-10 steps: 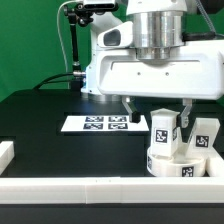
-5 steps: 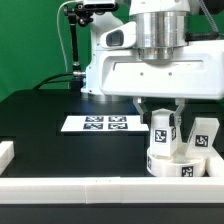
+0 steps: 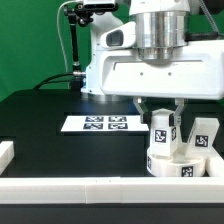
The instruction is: Assemble stool
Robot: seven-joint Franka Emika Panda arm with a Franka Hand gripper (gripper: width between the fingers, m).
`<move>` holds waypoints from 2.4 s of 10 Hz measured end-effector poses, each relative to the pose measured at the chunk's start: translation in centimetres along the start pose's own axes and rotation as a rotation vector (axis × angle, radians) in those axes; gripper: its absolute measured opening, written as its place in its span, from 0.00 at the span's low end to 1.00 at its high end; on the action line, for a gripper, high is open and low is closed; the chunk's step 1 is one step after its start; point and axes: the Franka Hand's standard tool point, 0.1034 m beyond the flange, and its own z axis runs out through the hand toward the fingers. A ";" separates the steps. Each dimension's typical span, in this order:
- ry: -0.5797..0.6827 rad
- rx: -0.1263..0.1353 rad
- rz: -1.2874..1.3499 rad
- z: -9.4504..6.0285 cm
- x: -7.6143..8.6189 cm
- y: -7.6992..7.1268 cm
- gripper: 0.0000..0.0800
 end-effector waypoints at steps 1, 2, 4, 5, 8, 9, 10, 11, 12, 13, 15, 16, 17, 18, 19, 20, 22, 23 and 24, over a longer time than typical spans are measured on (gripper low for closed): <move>0.000 0.000 0.052 0.0 0.0 0.0 0.41; 0.000 0.000 0.092 0.0 0.0 0.0 0.42; 0.000 0.000 0.237 0.0 0.0 0.0 0.42; 0.000 0.000 0.266 0.0 0.0 0.0 0.42; -0.001 0.001 0.456 0.0 0.0 0.0 0.42; -0.002 0.001 0.524 0.0 0.0 0.0 0.42; -0.002 0.001 0.612 0.0 -0.1 0.0 0.42; -0.004 0.003 0.655 0.0 -0.1 0.0 0.42; -0.010 0.009 0.763 0.1 -0.1 -0.1 0.42; -0.014 0.015 0.848 0.1 -0.2 -0.1 0.42; -0.014 0.040 1.022 0.2 -0.5 -0.5 0.42; -0.019 0.046 1.082 0.2 -0.6 -0.7 0.42; -0.031 0.055 1.191 0.3 -0.8 -0.9 0.42; -0.039 0.074 1.280 0.3 -0.9 -1.0 0.42; -0.044 0.090 1.348 0.3 -0.9 -1.1 0.42; -0.053 0.098 1.411 0.3 -0.9 -1.2 0.42; -0.068 0.100 1.534 0.4 -1.1 -1.4 0.42; -0.085 0.103 1.627 0.4 -1.2 -1.5 0.42; -0.098 0.107 1.664 0.4 -1.4 -1.7 0.42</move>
Offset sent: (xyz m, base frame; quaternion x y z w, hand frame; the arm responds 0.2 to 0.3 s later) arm 0.0000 0.0000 0.0000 0.0000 0.0000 0.1938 0.9810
